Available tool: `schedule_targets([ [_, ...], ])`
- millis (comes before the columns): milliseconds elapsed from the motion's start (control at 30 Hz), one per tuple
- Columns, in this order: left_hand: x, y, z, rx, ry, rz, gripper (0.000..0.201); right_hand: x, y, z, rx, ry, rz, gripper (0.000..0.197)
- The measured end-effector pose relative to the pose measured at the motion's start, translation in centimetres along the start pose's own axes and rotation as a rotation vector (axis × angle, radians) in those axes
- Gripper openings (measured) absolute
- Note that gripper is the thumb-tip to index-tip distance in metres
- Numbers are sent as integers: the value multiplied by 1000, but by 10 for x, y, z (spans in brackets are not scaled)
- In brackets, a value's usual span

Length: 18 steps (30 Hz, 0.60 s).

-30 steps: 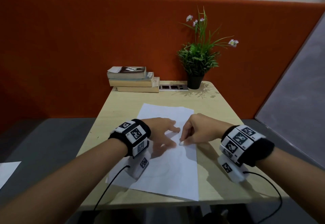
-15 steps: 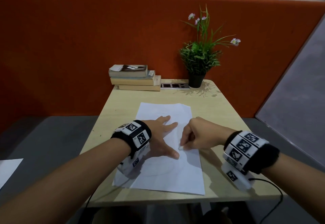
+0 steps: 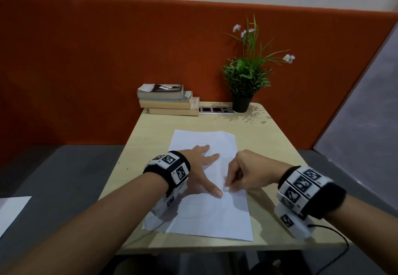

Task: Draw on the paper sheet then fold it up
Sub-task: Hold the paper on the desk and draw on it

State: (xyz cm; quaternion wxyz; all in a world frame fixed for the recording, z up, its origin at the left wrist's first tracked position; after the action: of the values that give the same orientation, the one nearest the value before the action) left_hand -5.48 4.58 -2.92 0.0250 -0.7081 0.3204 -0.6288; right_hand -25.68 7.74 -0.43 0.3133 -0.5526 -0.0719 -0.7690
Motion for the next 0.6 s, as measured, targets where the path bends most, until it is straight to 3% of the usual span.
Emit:
schedule_targets([
  [67, 2, -1, -1, 16, 10, 14, 131, 6, 8, -1, -7, -21, -12, 11],
  [267, 8, 4, 6, 76, 25, 9, 131, 17, 56, -10, -134, -57, -257, 9],
  [500, 3, 8, 9, 84, 1, 9, 137, -2, 13, -1, 30, -3, -23, 11],
  [600, 3, 10, 8, 89, -4, 15, 142, 5, 22, -3, 7, -9, -71, 9],
])
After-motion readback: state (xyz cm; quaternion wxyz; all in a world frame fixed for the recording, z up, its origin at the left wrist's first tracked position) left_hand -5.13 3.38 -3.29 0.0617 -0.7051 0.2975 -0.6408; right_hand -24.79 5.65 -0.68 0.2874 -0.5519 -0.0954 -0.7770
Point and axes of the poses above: each hand's wrist, its own y-axis towards the middle knuckle, its own x-axis out of the back of the hand, z = x × y, the point moved 1 cm from there along y, towards the middle knuckle, and after that the axes turned 5 degrees about -y, right-handed, at the moved point
